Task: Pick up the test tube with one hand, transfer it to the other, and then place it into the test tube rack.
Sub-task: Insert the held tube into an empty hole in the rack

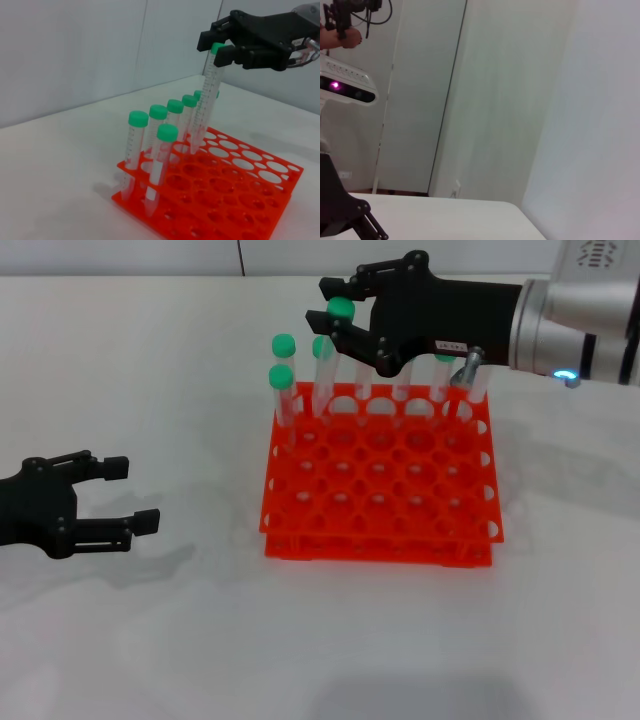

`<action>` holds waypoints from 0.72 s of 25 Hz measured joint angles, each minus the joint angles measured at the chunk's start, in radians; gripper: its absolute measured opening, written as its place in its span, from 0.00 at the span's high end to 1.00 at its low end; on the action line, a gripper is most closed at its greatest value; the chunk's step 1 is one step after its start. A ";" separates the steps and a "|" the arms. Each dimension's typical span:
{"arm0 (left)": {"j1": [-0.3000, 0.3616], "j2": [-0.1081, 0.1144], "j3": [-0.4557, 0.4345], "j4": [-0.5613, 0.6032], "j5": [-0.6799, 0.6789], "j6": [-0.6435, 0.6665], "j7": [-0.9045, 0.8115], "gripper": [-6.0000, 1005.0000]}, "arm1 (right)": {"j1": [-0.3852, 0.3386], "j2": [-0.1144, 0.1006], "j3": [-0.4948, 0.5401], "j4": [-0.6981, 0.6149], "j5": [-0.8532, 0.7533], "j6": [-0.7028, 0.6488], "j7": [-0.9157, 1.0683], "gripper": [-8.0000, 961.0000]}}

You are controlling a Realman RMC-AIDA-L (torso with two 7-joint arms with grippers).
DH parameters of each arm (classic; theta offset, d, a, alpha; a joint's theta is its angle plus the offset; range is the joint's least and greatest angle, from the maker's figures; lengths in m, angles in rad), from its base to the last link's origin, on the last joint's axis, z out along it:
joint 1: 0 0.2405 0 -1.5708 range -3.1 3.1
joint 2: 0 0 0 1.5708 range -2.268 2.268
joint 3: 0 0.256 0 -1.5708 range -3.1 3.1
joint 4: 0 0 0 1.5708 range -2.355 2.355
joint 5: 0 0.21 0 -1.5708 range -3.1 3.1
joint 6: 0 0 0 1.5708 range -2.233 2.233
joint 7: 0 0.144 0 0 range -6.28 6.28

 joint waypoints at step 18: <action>0.002 -0.006 0.001 0.000 0.013 0.000 0.002 0.11 | 0.083 0.001 -0.027 0.123 0.061 0.039 -0.037 0.70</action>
